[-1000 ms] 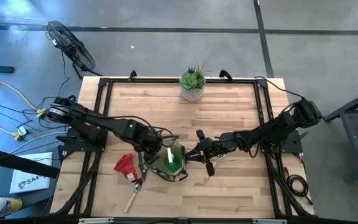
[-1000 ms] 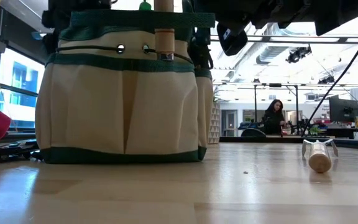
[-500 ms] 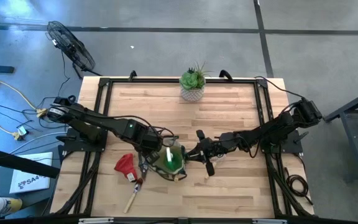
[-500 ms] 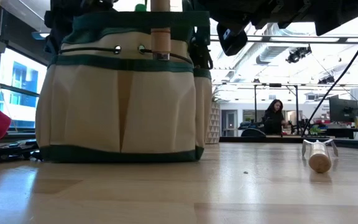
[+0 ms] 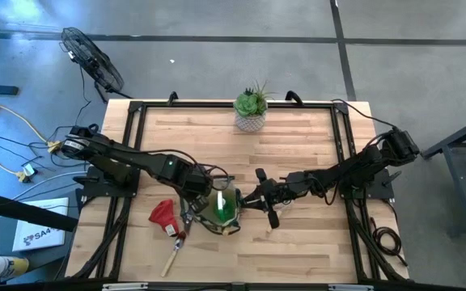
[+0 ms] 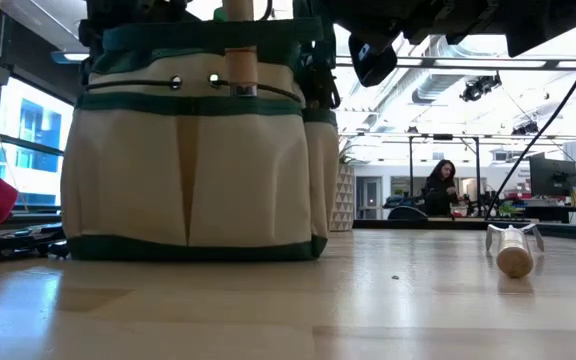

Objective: Pick & Place Garden tools in Gardening bag
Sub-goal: Put the right shear scissors into the gardening bag

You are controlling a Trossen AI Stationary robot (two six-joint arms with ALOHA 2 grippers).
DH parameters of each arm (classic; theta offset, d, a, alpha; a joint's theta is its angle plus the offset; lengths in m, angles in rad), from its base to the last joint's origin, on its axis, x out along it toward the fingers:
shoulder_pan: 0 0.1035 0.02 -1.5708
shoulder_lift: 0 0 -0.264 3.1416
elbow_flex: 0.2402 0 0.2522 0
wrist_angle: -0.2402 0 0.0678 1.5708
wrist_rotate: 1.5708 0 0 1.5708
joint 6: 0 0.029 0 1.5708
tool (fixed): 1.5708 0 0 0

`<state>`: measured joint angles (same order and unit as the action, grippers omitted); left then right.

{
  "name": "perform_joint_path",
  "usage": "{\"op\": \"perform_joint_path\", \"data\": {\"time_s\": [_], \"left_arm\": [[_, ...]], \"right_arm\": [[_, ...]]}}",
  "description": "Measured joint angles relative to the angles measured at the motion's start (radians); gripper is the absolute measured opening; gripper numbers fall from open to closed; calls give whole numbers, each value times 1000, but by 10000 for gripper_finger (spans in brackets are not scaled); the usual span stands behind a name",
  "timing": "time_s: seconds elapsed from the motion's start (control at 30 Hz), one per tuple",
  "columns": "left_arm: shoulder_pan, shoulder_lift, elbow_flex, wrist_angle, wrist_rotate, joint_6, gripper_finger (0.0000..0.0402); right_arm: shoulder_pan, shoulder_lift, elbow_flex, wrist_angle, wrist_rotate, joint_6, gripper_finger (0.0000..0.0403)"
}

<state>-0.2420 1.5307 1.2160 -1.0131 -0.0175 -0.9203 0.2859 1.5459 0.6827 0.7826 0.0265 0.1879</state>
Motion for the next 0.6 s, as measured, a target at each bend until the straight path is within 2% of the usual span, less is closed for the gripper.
{"op": "perform_joint_path", "data": {"time_s": [0.17,0.37,0.6], "left_arm": [[0,0,0,29,26,34,6],[0,13,0,33,27,39,6],[0,13,0,50,11,41,6]], "right_arm": [[0,0,0,9,0,0,36],[0,0,0,78,-29,-1,36],[0,0,0,80,-20,0,36]]}}
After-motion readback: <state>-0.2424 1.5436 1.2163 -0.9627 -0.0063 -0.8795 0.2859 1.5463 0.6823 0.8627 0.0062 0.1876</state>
